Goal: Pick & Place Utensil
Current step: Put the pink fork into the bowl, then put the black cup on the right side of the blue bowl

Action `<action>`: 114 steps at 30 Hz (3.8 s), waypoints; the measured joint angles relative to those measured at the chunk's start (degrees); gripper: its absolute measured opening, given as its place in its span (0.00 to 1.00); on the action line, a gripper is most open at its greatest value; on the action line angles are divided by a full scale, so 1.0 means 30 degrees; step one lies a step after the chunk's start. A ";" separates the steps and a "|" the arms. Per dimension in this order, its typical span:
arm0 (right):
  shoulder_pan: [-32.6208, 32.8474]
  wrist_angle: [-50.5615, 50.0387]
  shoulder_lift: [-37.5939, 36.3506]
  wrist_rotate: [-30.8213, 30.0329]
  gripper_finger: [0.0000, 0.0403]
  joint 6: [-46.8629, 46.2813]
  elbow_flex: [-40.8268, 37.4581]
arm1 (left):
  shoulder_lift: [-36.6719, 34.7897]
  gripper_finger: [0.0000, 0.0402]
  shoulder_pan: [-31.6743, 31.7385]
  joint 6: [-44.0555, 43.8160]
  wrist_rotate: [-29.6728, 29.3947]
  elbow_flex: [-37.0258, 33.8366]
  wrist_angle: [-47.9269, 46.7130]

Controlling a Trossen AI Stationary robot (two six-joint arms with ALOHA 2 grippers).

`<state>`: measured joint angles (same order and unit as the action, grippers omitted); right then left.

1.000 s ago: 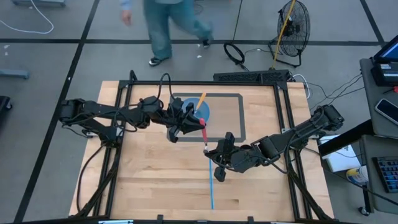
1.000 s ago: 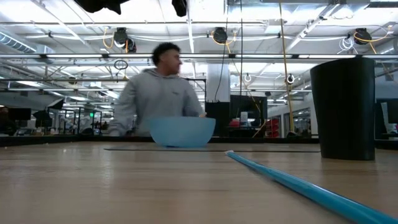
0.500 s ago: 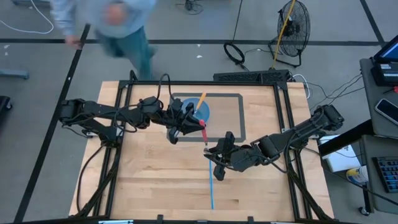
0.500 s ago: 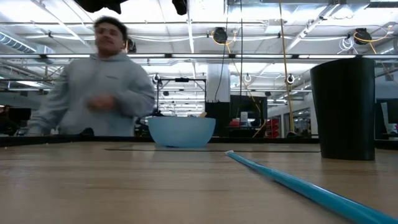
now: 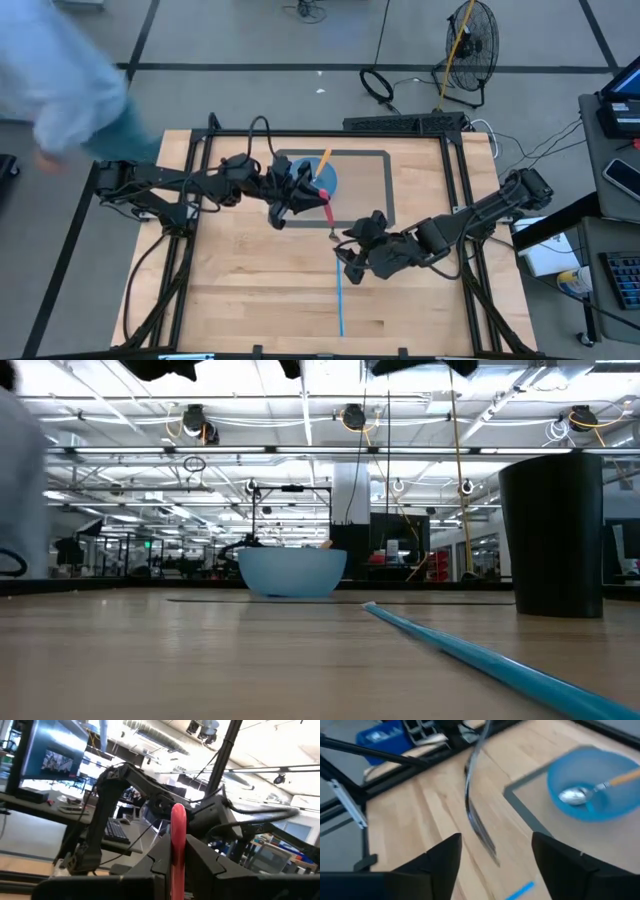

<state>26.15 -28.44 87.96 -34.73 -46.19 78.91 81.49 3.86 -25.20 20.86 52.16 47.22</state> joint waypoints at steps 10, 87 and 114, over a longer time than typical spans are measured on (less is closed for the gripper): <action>0.0058 -0.1624 0.0000 0.0083 0.70 -0.1288 0.0000 | 0.0000 0.07 0.1539 -0.0122 -0.0585 0.0000 -0.0133; 0.0568 -0.4822 -0.5836 -0.1425 0.69 0.1638 -0.0022 | 0.3745 0.24 0.7619 -0.1134 -0.7970 -0.0015 -1.2194; 0.0517 -1.1347 -0.6630 0.0762 0.69 0.1631 -0.0022 | -0.1450 0.38 0.5222 0.0411 -0.2914 -0.0015 -1.0287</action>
<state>27.70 -62.48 68.07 -32.44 -41.30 78.85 77.14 19.53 -23.96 12.12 52.12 16.36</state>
